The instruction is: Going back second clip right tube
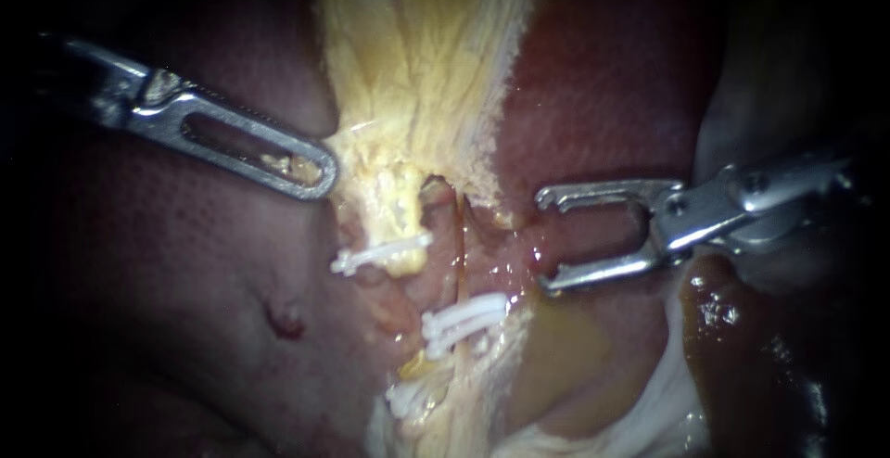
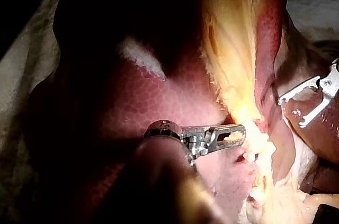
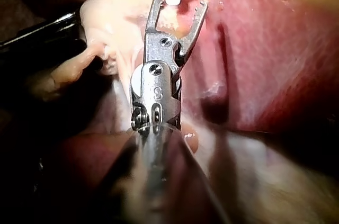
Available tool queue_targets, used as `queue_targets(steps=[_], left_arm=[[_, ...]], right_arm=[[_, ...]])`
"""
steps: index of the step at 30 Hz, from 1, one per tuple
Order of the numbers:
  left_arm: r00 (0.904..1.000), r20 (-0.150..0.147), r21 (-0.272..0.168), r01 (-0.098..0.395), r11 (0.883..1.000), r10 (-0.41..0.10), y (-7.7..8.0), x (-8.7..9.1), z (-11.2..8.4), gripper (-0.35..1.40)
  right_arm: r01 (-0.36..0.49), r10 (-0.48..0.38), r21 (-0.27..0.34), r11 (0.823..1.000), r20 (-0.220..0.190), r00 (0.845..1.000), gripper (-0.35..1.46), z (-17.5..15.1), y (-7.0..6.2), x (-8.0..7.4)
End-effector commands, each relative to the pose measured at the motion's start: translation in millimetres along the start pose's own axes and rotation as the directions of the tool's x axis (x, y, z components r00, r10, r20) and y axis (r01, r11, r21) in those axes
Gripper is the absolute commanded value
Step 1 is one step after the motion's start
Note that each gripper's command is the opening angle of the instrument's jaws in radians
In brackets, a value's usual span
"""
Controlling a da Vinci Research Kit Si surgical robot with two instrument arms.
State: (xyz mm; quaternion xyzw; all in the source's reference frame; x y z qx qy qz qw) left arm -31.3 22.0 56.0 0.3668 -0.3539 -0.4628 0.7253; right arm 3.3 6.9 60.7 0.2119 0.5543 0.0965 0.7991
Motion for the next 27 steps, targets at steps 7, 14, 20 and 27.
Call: queue_targets(steps=[7, 14, 20, 27], left_arm=[[1.0, 0.001, -0.004, -0.004, 1.0, 0.004, 0.7, 0.6, 2.4, -0.35], [0.9998, -0.017, 0.01, -0.014, 1.0, 0.014, 1.8, 1.4, 6.7, -0.35], [0.9994, -0.026, 0.011, -0.023, 1.0, 0.024, 2.9, 2.1, 9.0, -0.35], [0.9994, -0.026, 0.011, -0.023, 1.0, 0.023, 3.1, 1.9, 9.1, -0.35]], right_arm=[[0.005, -0.005, 0.003, 1.0, 0.0, 1.0, 0.5, -0.2, -0.6, 0.1], [0.005, -0.005, 0.004, 1.0, 0.0, 1.0, 0.5, -0.5, -0.7, 0.0], [0.005, -0.005, 0.007, 1.0, 0.0, 1.0, 0.5, -0.5, -0.7, 0.1], [0.005, -0.005, 0.01, 1.0, 0.0, 1.0, 0.5, -0.5, -0.8, 0.1]])
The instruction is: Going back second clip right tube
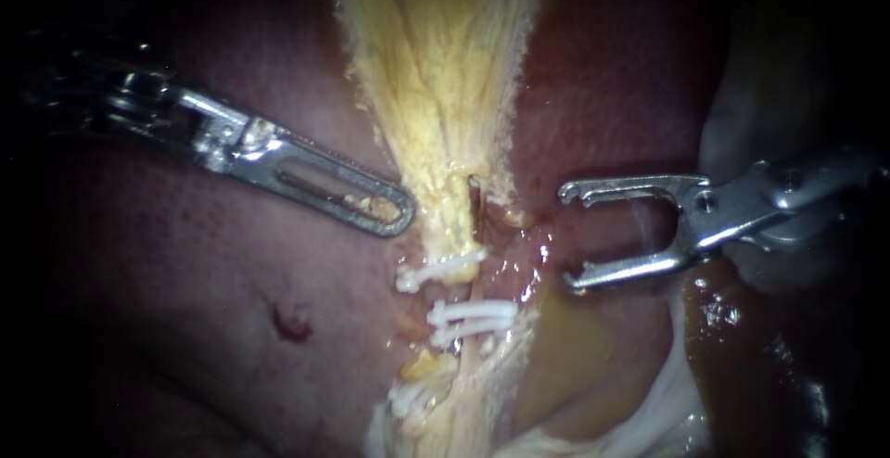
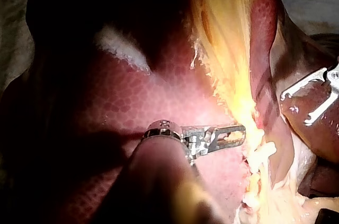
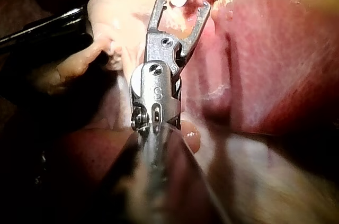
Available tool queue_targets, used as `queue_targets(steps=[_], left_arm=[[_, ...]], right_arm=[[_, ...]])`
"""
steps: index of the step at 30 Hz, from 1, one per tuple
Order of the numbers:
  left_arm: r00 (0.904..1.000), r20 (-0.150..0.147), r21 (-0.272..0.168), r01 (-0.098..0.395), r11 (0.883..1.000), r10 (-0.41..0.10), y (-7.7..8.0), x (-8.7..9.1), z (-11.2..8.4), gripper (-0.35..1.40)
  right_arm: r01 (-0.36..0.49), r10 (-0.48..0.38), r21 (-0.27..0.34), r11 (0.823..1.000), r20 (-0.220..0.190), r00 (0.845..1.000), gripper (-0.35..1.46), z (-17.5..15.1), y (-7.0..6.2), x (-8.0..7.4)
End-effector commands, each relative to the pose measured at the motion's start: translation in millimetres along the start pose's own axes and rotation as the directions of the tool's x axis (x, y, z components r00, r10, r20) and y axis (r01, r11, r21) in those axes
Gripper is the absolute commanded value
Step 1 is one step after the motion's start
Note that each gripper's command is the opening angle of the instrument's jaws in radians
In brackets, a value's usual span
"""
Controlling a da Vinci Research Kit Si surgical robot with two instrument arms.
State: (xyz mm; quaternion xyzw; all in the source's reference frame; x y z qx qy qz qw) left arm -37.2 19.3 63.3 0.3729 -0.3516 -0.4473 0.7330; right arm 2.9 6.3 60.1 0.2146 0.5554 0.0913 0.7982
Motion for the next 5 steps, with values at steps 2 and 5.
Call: queue_targets(steps=[2, 5], left_arm=[[1.0, 0.0, -0.001, 0.001, 1.0, -0.001, 0.0, 0.0, 0.0, -0.35], [1.0, 0.0, -0.001, 0.001, 1.0, -0.001, 0.0, 0.0, 0.0, -0.35]], right_arm=[[0.0, 0.0, 0.0, 1.0, 0.0, 1.0, 0.5, 0.0, 0.0, 0.0], [0.0, 0.0, 0.0, 1.0, 0.0, 1.0, 0.5, 0.0, 0.0, 0.0]])
